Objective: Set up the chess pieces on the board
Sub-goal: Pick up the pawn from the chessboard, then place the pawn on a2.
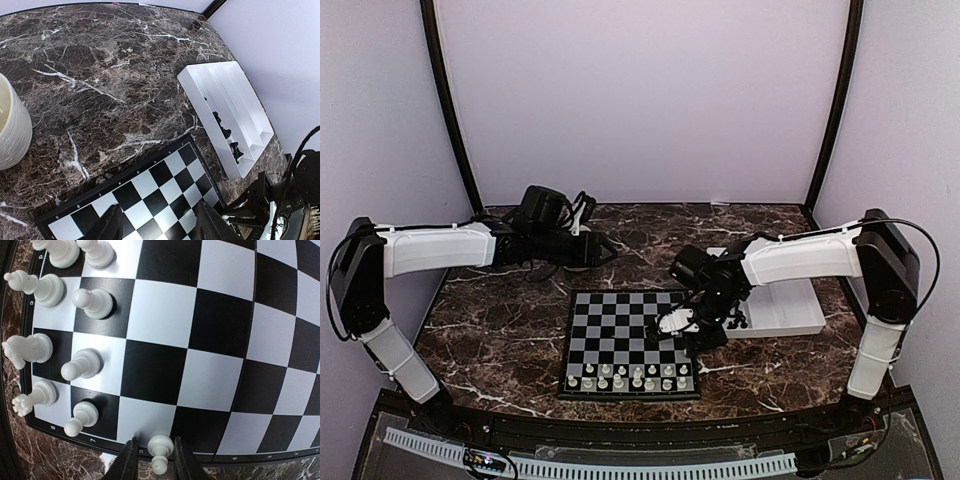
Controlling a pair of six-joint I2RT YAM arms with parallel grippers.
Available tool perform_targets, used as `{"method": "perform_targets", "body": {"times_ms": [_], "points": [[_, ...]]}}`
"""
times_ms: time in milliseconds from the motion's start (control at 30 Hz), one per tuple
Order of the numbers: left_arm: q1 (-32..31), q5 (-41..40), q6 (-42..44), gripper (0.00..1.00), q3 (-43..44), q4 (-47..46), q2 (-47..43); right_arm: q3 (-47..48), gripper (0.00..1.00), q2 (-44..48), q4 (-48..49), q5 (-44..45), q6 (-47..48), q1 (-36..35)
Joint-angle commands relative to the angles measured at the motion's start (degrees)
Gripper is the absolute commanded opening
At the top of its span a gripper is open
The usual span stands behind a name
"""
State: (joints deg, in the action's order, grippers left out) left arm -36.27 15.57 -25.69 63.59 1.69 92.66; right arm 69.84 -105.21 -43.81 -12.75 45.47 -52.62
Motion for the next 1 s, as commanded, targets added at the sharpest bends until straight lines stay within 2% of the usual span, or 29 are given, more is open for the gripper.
{"method": "perform_targets", "body": {"times_ms": [0, 367, 500, 733, 967], "points": [[-0.07, 0.02, 0.75, 0.52, -1.01, -1.18, -2.31, 1.07, 0.24, 1.86, -1.63, 0.59, -1.03, -0.55], [-0.07, 0.51, 0.83, 0.52, -1.07, -1.06, -2.21, 3.68, 0.07, 0.39, -1.75, 0.27, -1.95, -0.53], [0.4, -0.83, 1.75, 0.52, -1.73, -0.49, -3.29, 7.63, 0.06, -0.32, -3.05, -0.29, -2.23, -0.79], [3.3, -2.53, 3.31, 0.52, -4.85, 0.38, -5.91, 17.86, 0.05, -5.59, -5.71, 0.51, -2.31, -3.62], [7.55, -6.13, 6.01, 0.52, -8.05, 2.56, -10.24, 34.49, 0.05, -16.22, -9.76, 1.41, -2.91, -8.43]]}}
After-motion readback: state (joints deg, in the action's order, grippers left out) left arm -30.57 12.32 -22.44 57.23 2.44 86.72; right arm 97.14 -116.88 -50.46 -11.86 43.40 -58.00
